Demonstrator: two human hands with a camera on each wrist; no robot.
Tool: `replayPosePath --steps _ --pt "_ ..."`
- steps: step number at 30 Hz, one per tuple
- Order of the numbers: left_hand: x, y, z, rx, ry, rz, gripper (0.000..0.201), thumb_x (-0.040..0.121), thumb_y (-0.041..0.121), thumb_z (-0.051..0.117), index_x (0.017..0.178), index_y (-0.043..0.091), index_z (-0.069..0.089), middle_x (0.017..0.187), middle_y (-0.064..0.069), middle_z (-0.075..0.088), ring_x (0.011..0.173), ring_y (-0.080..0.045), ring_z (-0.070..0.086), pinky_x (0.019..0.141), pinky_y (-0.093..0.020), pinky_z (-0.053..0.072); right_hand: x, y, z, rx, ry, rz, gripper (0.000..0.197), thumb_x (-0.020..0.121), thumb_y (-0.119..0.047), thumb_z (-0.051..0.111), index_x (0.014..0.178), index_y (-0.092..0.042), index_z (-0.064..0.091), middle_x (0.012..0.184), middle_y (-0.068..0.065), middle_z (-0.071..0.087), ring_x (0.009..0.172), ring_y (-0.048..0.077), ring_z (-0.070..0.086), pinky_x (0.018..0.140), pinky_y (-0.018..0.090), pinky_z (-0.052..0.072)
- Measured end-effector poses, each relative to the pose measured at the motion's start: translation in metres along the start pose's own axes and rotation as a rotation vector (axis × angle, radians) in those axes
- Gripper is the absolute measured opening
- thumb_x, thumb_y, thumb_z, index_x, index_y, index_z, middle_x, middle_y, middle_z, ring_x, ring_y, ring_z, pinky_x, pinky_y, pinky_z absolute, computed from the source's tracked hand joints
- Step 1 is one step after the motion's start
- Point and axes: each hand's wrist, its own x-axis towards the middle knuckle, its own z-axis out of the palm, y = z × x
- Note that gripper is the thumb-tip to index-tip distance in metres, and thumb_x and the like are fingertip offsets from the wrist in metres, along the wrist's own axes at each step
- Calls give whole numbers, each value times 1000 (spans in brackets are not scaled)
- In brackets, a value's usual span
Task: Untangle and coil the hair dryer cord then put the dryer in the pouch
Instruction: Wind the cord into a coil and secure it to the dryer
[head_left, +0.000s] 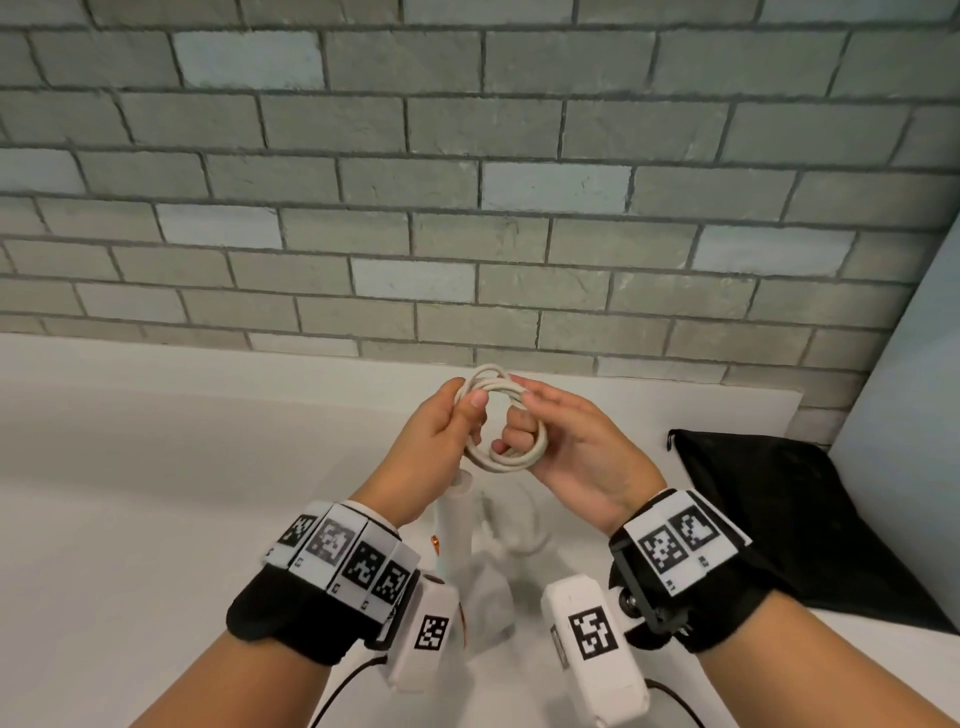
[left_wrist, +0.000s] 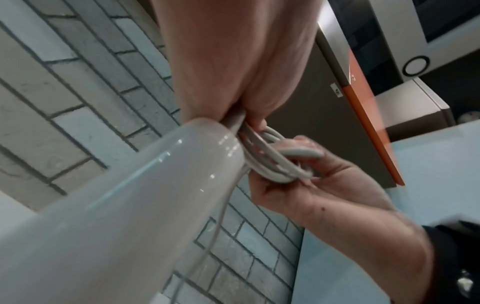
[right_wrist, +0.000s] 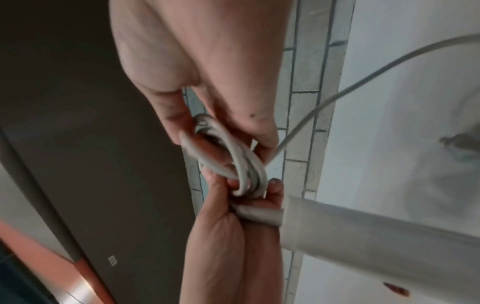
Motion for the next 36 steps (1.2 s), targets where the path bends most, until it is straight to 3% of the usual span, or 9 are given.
replayPosePath --steps 5,9,12,16,19,24,30,33,36 --pt "1 -6 -1 -130 -24 -88 23 96 29 38 79 17 49 71 0 48 67 -15 45 64 -31 37 1 3 -1 -536 137 -63 52 75 17 56 118 -13 49 92 8 54 85 16 54 73 21 50" --pt "5 -7 -4 -57 34 -58 26 96 28 37 73 17 43 68 3 44 58 -6 42 55 -17 36 2 -3 -10 -876 308 -129 39 75 7 64 108 -12 53 94 10 50 83 23 58 65 37 58" --pt "10 -14 -10 -125 109 -129 28 96 26 38 71 15 42 66 1 43 60 -12 39 56 -23 34 -3 -9 -19 -865 355 -117 4 83 -1 60 83 -4 57 68 8 55 57 20 61 52 28 57" --pt "12 -18 -9 -170 124 -155 28 96 27 38 71 15 43 67 0 43 62 -15 39 59 -28 32 -7 -8 -21 -519 248 -55 19 93 -5 42 77 -7 53 66 4 56 66 16 61 74 32 55" --pt "11 -17 -7 -141 137 -147 28 96 27 36 72 17 42 66 1 41 60 -13 37 58 -25 32 -11 -9 -20 -236 210 -18 18 94 -10 41 82 -7 53 56 -1 37 45 8 42 56 24 53" --pt "10 -10 -3 -39 135 -97 27 97 27 35 71 21 39 67 1 37 57 -11 33 42 -8 30 -12 -7 -38 -988 332 -195 4 77 -4 67 77 -6 65 52 1 44 49 11 43 54 31 46" --pt "13 -10 -1 -29 182 -72 26 97 24 35 72 23 40 67 4 40 59 -9 37 44 -5 32 -19 -7 -45 -415 333 -85 8 86 -4 55 80 -4 61 49 -1 45 42 6 43 56 24 55" --pt "15 -11 -4 -15 212 -66 26 98 23 34 72 25 41 68 5 42 59 -8 39 44 -4 34 -24 -11 -54 -777 315 -117 7 82 -7 62 77 -6 67 43 -9 45 38 5 37 42 19 40" --pt "17 -14 -8 1 227 -82 26 97 25 34 72 25 41 68 5 42 60 -8 39 48 -10 35 -27 -11 -72 -958 447 -137 18 81 -6 64 64 -10 64 45 -8 50 42 4 47 52 19 45"
